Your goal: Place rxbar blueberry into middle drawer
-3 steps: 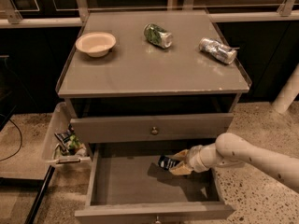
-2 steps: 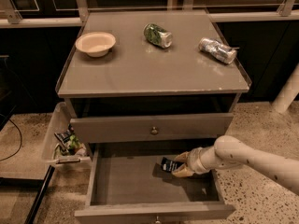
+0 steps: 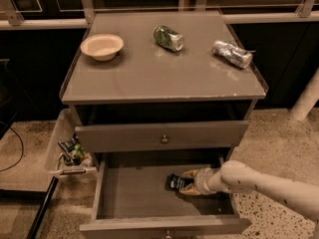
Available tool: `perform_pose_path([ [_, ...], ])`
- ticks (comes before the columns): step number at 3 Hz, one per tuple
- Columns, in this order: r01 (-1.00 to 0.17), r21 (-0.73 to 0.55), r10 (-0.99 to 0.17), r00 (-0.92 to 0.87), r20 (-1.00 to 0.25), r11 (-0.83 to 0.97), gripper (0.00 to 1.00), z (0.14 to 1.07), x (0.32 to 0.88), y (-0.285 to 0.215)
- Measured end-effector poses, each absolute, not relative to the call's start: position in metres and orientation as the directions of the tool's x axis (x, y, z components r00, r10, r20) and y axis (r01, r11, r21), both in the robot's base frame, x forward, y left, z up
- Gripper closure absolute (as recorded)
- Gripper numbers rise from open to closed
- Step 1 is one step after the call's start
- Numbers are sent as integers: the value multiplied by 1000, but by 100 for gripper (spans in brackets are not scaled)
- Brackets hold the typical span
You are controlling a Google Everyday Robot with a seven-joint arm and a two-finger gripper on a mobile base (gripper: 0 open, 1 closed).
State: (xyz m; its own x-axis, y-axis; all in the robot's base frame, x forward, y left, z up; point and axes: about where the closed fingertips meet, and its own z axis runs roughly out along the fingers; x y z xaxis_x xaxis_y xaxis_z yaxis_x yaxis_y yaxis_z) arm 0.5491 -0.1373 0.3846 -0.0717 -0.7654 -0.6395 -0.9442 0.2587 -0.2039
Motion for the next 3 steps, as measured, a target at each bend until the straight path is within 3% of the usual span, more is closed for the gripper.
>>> perform_pose_path([
  [1, -941, -217, -746, -52, -664, 259, 100, 370, 552, -120],
  [2, -942, -215, -745, -52, -666, 258, 82, 369, 551, -118],
  [3, -942, -215, -745, -52, -666, 258, 58, 369, 551, -118],
])
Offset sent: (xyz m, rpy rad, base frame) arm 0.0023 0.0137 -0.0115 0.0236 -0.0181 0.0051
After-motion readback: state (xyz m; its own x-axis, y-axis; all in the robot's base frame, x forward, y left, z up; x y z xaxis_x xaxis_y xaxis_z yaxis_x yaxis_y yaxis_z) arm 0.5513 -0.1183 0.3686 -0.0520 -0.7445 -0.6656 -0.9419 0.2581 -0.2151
